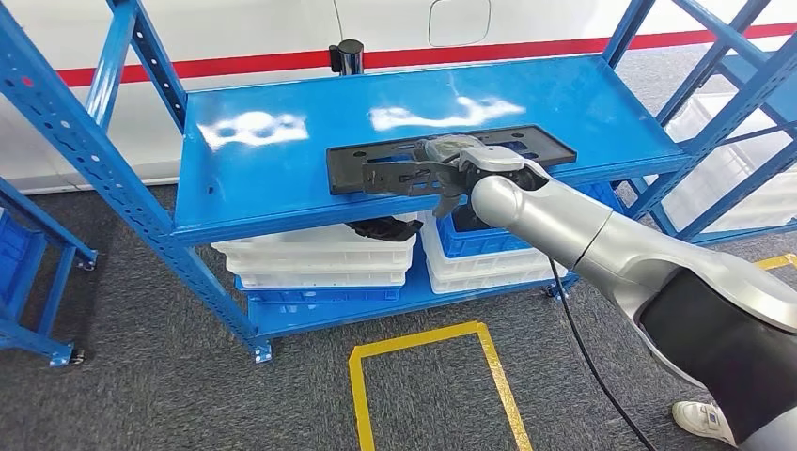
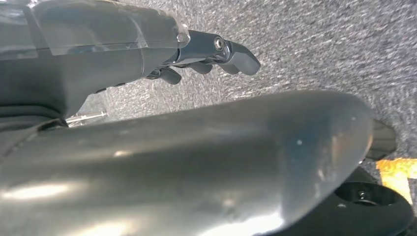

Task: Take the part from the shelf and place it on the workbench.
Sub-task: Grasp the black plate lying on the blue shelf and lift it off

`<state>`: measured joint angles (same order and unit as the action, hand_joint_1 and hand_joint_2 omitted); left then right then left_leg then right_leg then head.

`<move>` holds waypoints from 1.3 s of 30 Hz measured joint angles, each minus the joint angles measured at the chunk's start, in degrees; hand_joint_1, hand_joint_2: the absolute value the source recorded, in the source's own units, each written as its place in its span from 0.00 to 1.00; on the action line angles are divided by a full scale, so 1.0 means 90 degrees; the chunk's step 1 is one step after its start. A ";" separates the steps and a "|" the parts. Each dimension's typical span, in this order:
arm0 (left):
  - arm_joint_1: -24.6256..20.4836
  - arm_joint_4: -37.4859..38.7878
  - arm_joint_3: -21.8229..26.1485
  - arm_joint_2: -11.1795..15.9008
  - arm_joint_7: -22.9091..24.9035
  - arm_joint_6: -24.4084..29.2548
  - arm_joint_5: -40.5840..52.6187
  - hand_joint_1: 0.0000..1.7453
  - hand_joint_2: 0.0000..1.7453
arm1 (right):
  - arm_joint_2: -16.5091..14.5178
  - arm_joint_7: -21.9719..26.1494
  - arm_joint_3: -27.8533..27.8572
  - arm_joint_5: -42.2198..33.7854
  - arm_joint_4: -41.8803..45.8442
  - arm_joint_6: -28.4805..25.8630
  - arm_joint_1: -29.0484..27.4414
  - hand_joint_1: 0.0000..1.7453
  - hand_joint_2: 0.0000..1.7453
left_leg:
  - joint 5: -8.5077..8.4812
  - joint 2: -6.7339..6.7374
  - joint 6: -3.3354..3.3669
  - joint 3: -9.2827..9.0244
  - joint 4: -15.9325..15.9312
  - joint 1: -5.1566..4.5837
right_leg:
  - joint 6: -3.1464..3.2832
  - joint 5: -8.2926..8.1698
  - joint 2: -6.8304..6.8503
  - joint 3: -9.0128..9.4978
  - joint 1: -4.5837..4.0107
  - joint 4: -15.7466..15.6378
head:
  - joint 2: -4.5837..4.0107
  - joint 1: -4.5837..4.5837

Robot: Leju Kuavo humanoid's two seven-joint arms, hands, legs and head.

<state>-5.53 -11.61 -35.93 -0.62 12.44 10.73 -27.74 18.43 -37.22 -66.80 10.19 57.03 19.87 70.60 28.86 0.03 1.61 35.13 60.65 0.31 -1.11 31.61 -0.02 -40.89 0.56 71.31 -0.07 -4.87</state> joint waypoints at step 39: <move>-0.0007 -0.0001 -0.0034 -0.0024 0.0036 0.0052 -0.0163 0.00 0.00 | 0.0205 -0.0192 0.0254 0.0397 -0.0146 0.0506 0.0137 0.00 1.00 | 0.0147 -0.0014 -0.0270 -0.0049 0.0036 0.0069 | 0.0138 -0.0579 -0.0008 0.0714 -0.0039 -0.1567 | 0.0000 0.0062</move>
<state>-5.60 -11.61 -36.24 -0.83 12.76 11.20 -29.21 20.27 -38.95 -64.52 13.76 55.71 24.42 71.83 30.17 -0.09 -0.82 34.69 60.98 0.93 0.13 26.40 -0.09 -34.46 0.21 57.21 -0.07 -4.31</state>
